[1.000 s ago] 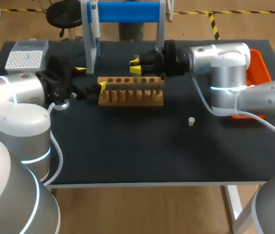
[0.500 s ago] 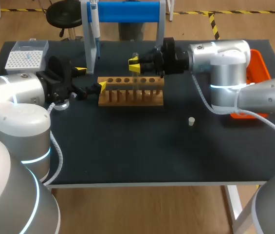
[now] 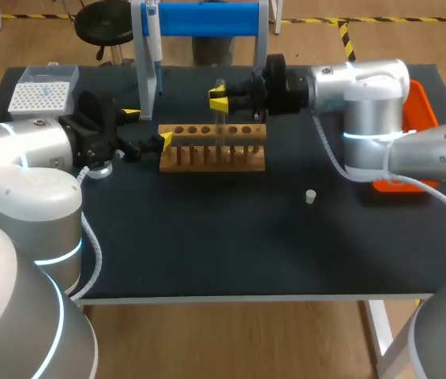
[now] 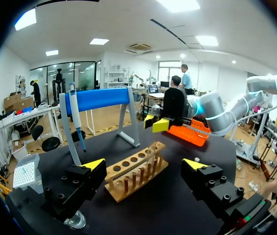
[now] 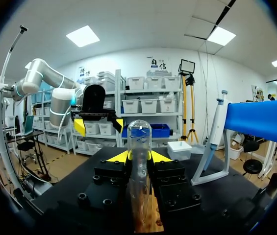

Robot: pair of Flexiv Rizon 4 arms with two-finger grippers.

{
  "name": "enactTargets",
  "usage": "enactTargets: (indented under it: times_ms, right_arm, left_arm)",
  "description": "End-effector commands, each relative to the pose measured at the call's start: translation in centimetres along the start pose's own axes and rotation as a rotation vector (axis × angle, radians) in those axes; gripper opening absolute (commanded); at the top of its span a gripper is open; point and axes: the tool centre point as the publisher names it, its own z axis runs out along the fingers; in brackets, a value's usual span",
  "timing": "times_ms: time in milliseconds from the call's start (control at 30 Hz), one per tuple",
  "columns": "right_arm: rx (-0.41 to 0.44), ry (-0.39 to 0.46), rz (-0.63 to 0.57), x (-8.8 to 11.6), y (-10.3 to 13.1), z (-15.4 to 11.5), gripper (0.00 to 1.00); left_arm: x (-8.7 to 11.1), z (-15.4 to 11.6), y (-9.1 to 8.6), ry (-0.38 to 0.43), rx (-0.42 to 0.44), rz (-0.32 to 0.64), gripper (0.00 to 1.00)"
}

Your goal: Invert the test tube, pick up the pipette, mount the tip to pipette, aspirate from beaker and dispense into the tube, eject the tip, return the pipette, and cap with the stopper.

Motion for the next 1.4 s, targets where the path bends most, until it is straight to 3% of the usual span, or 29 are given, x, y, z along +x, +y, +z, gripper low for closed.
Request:
enactTargets:
  times_ms: [33,700,1233,1400]
  right_arm:
    - [0.007,-0.01,-0.003,0.4,0.6,-0.1,0.0]
    - [0.005,-0.004,-0.033,1.2,2.9,0.1,0.0]
    - [0.003,-0.027,-0.072,3.1,6.3,-1.4,0.0]
    - [0.003,-0.027,-0.072,3.1,6.3,-1.4,0.0]
  left_arm:
    - [0.0,0.0,0.1,0.002,0.006,-0.001,1.0]
    - [0.0,0.0,0.1,0.002,0.006,-0.001,1.0]
    - [0.0,0.0,0.1,0.002,0.006,-0.001,1.0]
    - [0.0,0.0,0.1,0.002,0.006,-0.001,1.0]
